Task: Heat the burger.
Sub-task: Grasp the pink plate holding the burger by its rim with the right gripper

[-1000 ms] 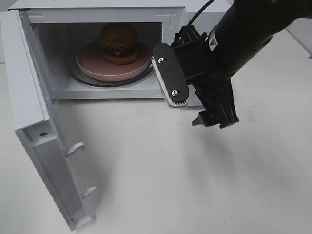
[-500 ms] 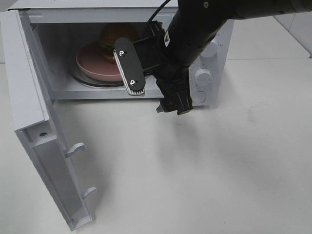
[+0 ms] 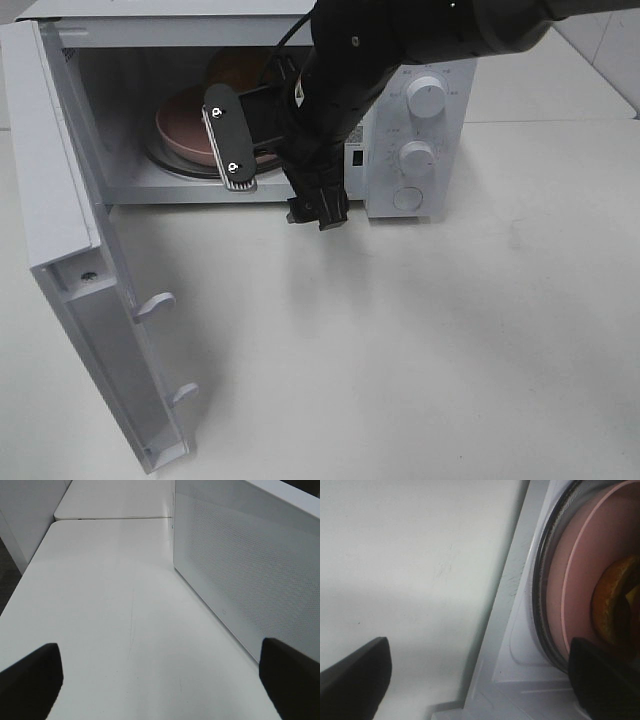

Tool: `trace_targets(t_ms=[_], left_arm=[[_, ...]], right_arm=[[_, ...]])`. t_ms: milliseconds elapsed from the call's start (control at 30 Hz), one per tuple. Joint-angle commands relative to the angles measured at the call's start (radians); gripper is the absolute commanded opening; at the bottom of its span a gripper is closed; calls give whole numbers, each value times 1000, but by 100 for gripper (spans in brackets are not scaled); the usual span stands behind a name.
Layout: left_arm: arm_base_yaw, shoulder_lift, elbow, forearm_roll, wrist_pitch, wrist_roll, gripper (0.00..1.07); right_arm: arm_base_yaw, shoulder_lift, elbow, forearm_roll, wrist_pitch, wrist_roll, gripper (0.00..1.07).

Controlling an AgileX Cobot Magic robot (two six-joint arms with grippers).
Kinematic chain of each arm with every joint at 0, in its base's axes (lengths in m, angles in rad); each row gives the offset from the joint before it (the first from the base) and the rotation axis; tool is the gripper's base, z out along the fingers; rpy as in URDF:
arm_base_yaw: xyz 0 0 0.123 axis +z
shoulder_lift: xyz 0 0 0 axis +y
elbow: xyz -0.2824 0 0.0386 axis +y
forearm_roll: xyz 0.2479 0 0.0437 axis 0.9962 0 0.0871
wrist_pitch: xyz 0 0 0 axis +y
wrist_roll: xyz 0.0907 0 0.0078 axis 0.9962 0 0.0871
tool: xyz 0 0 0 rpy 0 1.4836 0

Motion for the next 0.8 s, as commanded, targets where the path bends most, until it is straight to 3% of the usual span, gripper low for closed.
trace_targets(t_ms=[33,467,800], left_arm=[[1,-20,6,-9,-3,-7,100],[1,-20,6,-9,-3,-7,100],[1,-20,6,-8,-3,-7,100]], right_arm=[[3,44,-46,-2,-4,13,90],[0,230,-270,-32,25,79,87],[-10,319,-372,-36,30,93,86]])
